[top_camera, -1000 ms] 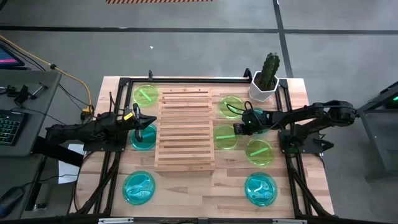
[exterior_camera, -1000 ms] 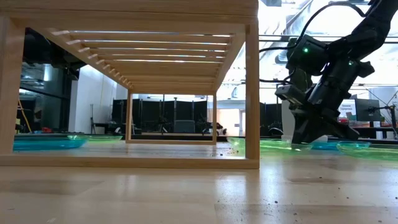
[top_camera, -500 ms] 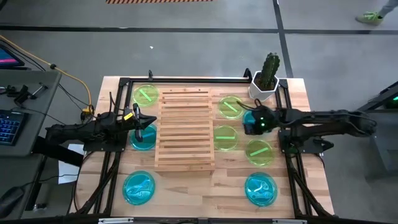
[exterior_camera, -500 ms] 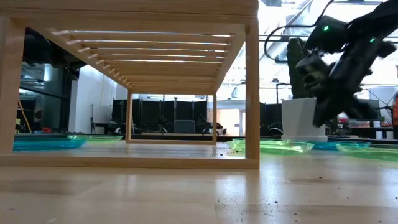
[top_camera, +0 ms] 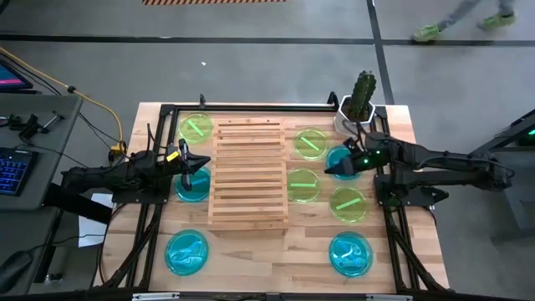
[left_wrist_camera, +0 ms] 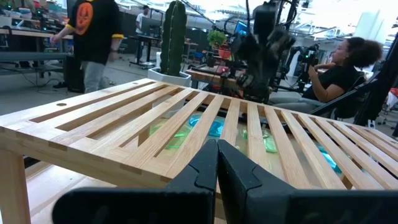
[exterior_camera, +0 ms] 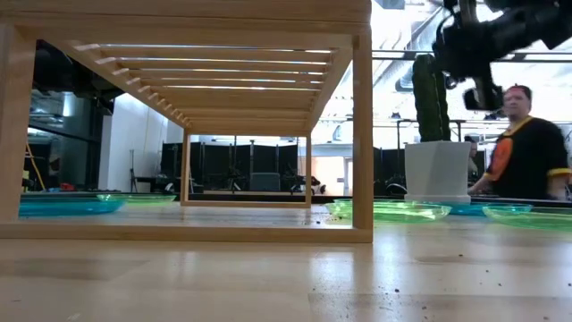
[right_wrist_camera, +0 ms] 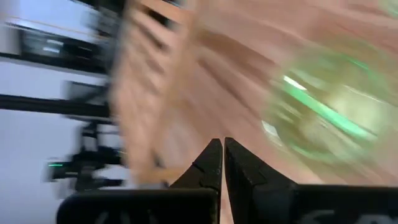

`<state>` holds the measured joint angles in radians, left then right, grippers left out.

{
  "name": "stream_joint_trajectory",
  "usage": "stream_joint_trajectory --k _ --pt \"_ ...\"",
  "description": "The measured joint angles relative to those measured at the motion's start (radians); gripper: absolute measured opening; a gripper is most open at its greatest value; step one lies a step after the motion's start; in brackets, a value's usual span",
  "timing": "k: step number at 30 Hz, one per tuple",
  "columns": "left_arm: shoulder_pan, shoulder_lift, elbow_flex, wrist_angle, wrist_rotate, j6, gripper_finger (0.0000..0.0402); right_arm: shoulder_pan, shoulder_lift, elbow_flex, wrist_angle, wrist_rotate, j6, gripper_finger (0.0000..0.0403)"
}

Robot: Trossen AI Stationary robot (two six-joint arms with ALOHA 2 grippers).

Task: Place and stack plates onto a shelf
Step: Put the middle green plate on the shelf

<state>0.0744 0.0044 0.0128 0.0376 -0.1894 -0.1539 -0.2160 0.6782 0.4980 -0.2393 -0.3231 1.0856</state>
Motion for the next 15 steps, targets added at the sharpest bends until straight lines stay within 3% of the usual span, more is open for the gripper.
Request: stream_joint_trajectory --k 8,15 --pt "0.0 0.0 0.0 0.0 0.0 0.0 0.0 0.032 0.001 0.0 0.22 -0.033 0.099 0.0009" --pt "0.0 0.0 0.0 0.0 0.0 0.0 0.0 0.061 0.001 0.0 0.25 -0.037 0.14 0.0114"
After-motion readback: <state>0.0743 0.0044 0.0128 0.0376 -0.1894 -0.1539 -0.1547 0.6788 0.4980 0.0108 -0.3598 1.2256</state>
